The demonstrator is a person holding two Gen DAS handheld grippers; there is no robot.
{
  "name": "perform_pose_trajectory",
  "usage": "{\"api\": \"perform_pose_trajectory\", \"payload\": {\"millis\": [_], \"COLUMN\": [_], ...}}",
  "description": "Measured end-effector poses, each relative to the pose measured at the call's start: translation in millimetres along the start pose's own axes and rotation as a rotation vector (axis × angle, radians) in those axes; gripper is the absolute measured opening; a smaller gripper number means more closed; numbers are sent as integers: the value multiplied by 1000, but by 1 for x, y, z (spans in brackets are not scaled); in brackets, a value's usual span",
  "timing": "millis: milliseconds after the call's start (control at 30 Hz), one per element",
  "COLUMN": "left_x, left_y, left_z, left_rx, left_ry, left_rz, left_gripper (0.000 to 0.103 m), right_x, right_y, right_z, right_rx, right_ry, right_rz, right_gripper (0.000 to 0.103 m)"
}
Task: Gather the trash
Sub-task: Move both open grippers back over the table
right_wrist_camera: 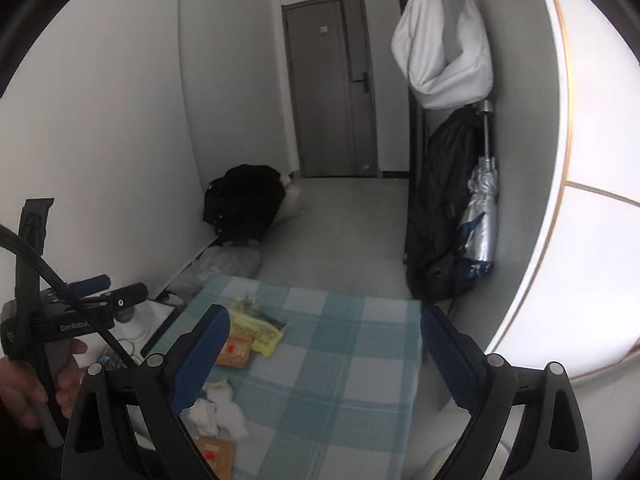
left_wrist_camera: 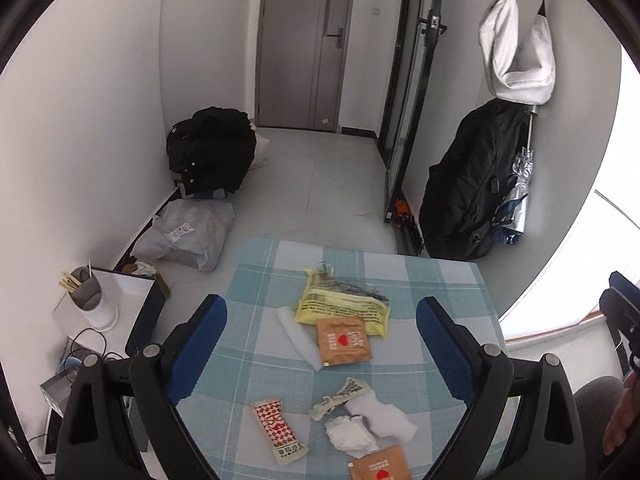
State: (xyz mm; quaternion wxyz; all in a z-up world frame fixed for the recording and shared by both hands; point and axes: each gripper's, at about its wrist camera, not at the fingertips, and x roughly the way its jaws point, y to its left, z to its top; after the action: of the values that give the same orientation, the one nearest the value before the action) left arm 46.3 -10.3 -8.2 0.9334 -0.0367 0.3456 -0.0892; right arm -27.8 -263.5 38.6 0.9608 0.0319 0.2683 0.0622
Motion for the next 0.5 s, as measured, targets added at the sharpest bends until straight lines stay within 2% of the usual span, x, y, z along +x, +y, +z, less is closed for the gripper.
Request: {"api": "perform_pose_trajectory", "payload": {"millis": [167, 400, 500], "left_x": [18, 24, 23], "left_y": [38, 77, 86], "left_z": [-17, -28, -30], "left_rx": [-84, -166, -187], "left_ry": [48, 90, 104], "left_rz": [8, 14, 15], "left_gripper": [94, 94, 94], "right_x": [33, 71, 86], "right_y": [36, 74, 89], "right_z": [-18, -50, -64], "right_rx": [-28, -95, -107], "right_ry": [75, 189, 255], "right_rz": [59, 139, 208], "right_gripper": [97, 97, 95]}}
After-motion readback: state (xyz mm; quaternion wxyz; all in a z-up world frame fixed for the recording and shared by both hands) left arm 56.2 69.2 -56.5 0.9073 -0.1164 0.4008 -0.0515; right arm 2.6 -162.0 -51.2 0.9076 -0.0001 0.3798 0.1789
